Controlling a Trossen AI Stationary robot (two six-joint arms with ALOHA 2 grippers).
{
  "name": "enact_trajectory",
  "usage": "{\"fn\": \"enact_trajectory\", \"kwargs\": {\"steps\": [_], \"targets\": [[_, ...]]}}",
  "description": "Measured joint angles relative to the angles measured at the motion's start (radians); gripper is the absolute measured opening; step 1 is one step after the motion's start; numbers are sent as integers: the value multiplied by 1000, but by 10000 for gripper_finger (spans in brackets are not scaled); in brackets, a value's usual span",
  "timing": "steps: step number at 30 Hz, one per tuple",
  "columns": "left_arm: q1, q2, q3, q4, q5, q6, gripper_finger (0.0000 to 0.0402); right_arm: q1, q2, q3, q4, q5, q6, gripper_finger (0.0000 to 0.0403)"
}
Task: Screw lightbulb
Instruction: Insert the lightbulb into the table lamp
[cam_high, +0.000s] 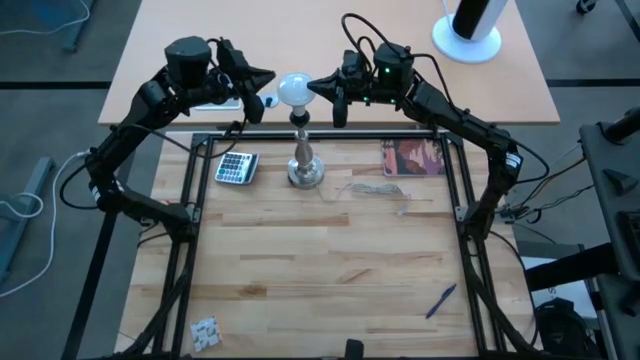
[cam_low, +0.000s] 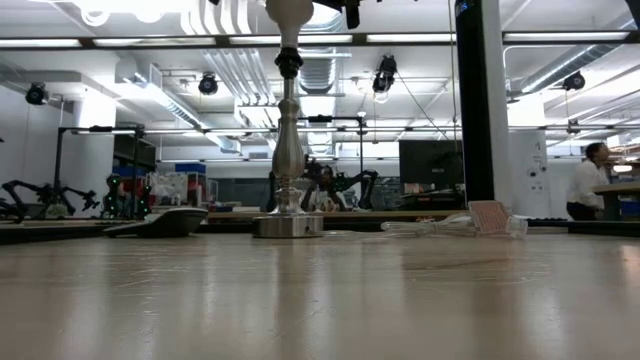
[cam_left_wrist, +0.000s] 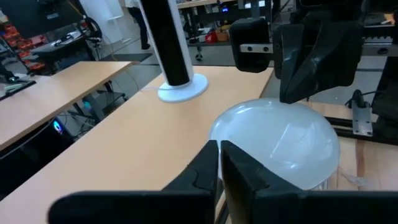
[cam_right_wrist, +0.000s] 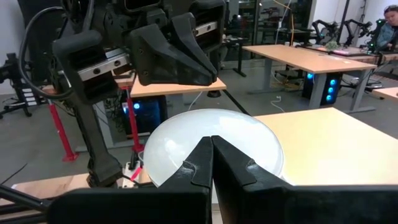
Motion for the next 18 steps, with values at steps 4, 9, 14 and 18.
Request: {"fn": "enact_trajectory", "kwargs": {"steps": [4, 9, 14, 18], "targets": [[0, 0, 0, 0, 0, 0, 48, 0, 0, 0, 0, 0, 0, 0], [0, 0, 0, 0, 0, 0, 85, 0, 0, 0, 0, 0, 0, 0], [-1, 0, 0, -1, 0, 0, 113, 0, 0, 0, 0, 0, 0, 0], [-1, 0, 0, -2, 0, 0, 132, 0, 0, 0, 0, 0, 0, 0]]}}
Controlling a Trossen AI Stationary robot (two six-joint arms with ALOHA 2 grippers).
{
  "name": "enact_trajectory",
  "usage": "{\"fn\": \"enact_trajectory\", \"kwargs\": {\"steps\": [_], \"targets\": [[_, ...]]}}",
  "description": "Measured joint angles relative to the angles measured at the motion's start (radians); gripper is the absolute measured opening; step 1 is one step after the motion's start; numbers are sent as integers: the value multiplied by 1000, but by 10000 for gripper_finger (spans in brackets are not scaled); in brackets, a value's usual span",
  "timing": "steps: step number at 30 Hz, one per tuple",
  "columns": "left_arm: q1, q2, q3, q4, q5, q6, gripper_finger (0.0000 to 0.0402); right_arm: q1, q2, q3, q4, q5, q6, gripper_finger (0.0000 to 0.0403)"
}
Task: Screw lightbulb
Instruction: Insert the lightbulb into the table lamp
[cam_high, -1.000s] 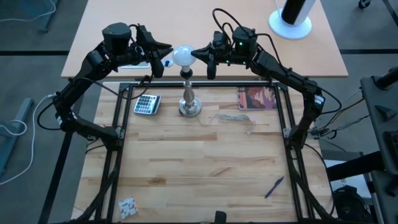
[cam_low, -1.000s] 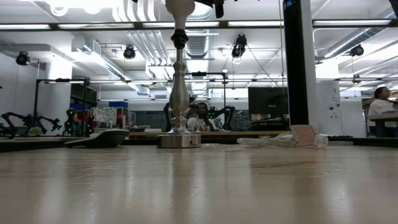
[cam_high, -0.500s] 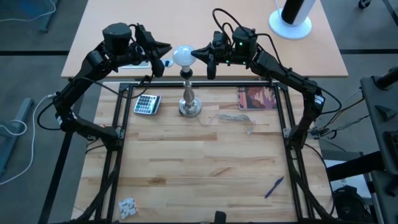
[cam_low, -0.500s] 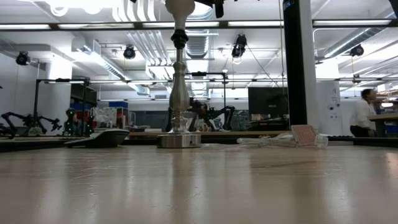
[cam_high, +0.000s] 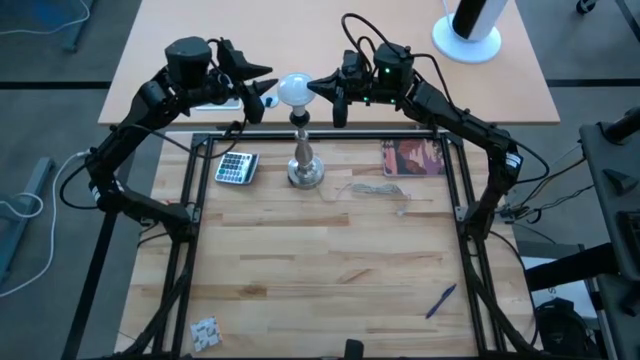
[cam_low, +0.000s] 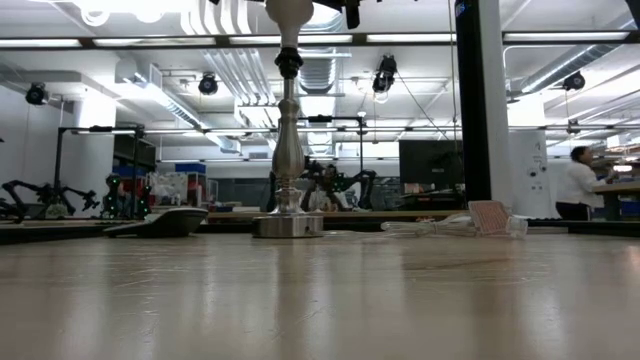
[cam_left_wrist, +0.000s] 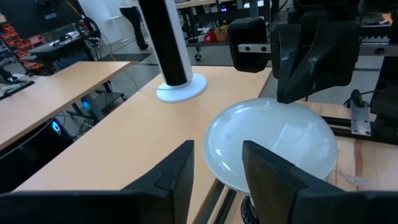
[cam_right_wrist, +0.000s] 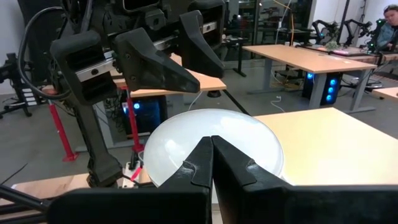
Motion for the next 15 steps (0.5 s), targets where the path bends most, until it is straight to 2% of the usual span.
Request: {"fn": "enact_trajectory", "kwargs": {"steps": [7, 15], "targets": [[0, 0, 0, -2, 0, 0, 155, 0, 0, 0, 0, 0, 0, 0], [0, 0, 0, -2, 0, 0, 162, 0, 0, 0, 0, 0, 0, 0]]}}
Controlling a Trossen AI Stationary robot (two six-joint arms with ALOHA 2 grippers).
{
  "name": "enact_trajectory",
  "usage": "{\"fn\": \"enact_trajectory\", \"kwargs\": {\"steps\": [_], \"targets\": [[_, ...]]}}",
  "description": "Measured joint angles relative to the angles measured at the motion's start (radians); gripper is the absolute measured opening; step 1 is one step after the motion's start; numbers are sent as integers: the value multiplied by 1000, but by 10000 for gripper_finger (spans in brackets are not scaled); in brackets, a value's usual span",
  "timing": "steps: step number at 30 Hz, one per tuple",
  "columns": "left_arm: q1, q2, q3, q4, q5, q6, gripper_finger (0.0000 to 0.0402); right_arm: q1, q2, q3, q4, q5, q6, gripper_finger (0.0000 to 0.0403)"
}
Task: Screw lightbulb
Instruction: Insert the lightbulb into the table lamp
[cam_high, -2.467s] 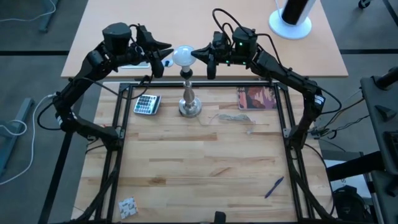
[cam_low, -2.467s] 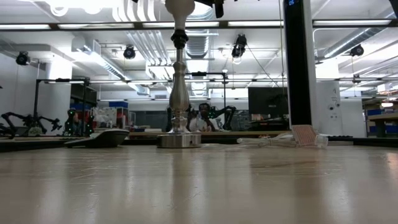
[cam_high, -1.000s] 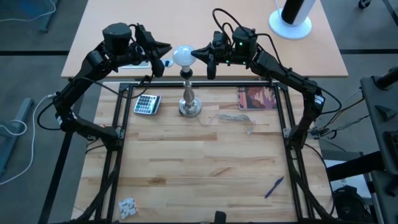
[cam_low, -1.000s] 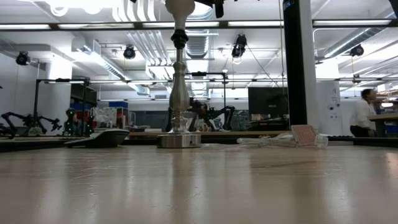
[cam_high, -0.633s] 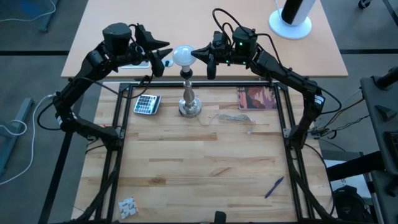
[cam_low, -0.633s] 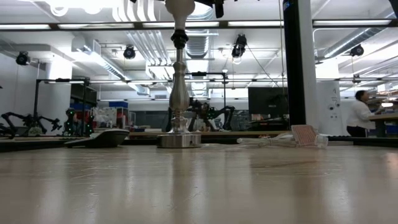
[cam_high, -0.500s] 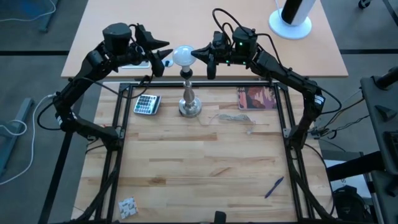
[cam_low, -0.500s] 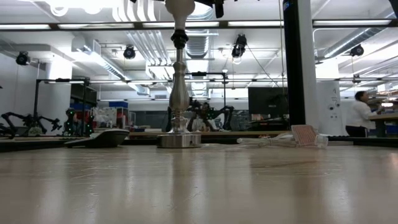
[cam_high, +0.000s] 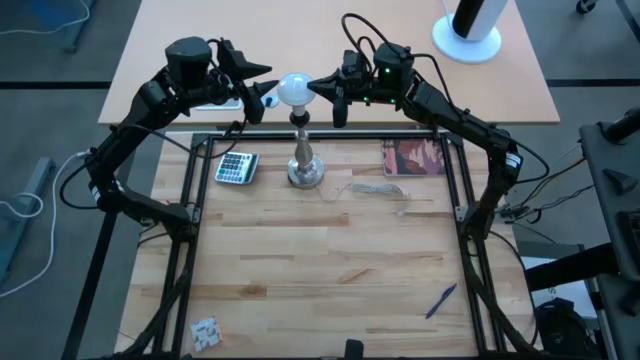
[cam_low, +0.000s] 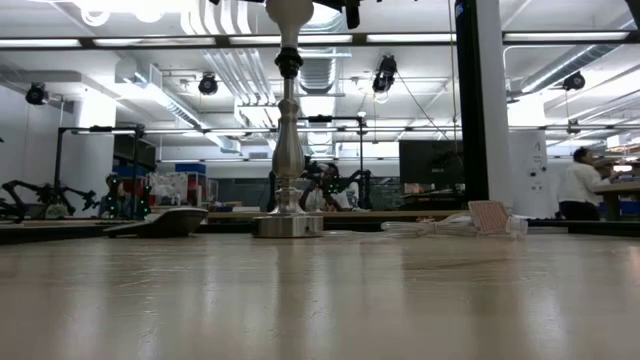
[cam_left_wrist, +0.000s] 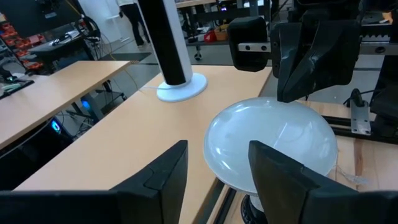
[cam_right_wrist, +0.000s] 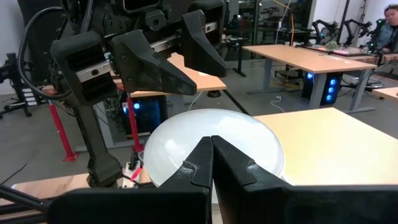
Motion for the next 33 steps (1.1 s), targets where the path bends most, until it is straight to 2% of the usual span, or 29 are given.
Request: {"fn": "enact_trajectory", "kwargs": {"steps": [26, 33], "targets": [[0, 0, -1, 0, 0, 1, 123, 0, 0, 0, 0, 0, 0, 0], [0, 0, -1, 0, 0, 3, 99, 0, 0, 0, 0, 0, 0, 0]]}}
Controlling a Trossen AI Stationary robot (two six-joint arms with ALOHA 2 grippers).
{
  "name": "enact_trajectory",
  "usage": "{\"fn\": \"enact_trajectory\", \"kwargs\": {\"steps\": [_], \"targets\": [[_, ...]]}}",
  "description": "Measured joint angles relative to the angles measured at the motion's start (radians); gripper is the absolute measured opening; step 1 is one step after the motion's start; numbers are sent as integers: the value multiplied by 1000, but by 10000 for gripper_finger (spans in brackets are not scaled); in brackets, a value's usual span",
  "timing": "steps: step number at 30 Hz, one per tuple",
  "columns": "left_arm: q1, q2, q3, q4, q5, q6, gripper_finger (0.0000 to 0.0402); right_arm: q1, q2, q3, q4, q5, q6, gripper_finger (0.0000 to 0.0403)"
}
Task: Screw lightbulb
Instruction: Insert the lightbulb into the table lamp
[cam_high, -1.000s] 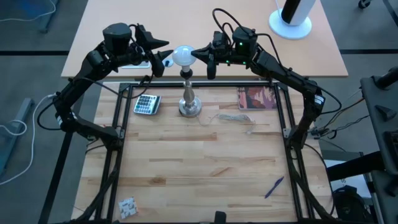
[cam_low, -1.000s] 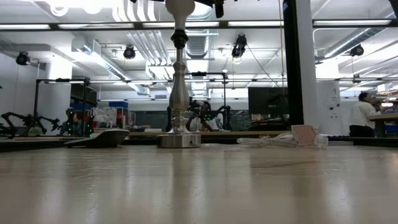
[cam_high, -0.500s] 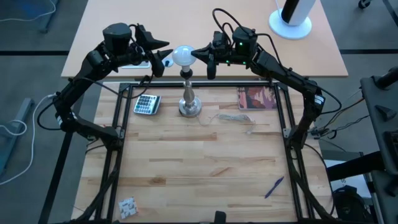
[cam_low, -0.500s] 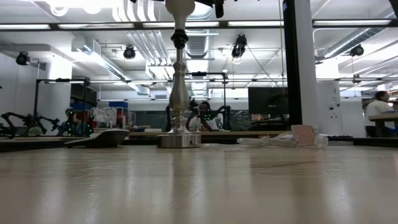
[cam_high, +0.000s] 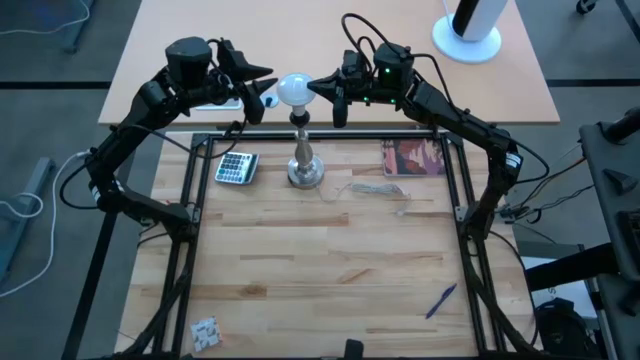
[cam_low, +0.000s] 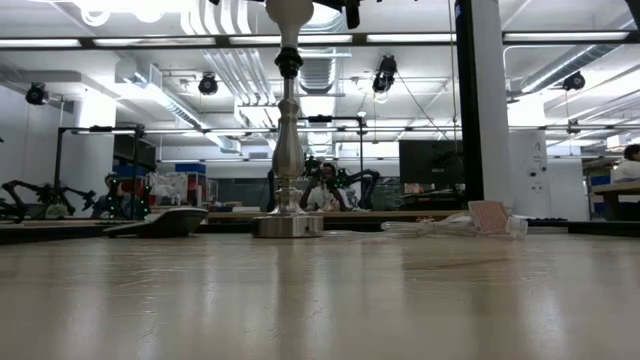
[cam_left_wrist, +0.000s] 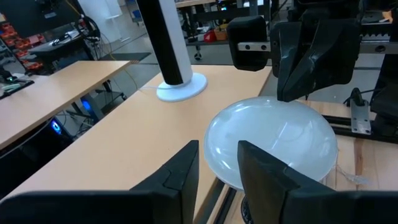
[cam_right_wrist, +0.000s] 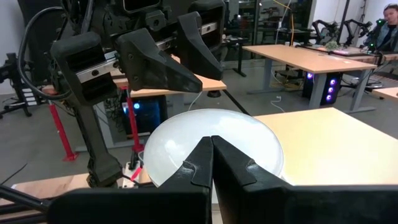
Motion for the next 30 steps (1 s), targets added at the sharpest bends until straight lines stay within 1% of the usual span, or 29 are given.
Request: {"fn": "enact_trajectory", "kwargs": {"steps": [4, 7, 14, 23, 30], "targets": [[0, 4, 0, 1, 0, -7, 90, 0, 0, 0, 0, 0, 0, 0], [0, 14, 0, 2, 0, -15, 90, 0, 0, 0, 1, 0, 0, 0], [-5, 43, 1, 5, -1, -26, 107, 0, 0, 0, 0, 1, 4, 0], [-8, 18, -1, 61, 5, -26, 132, -4, -2, 0, -3, 7, 4, 0], [-8, 17, -1, 56, 4, -26, 146, -5, -2, 0, -3, 7, 4, 0]]}}
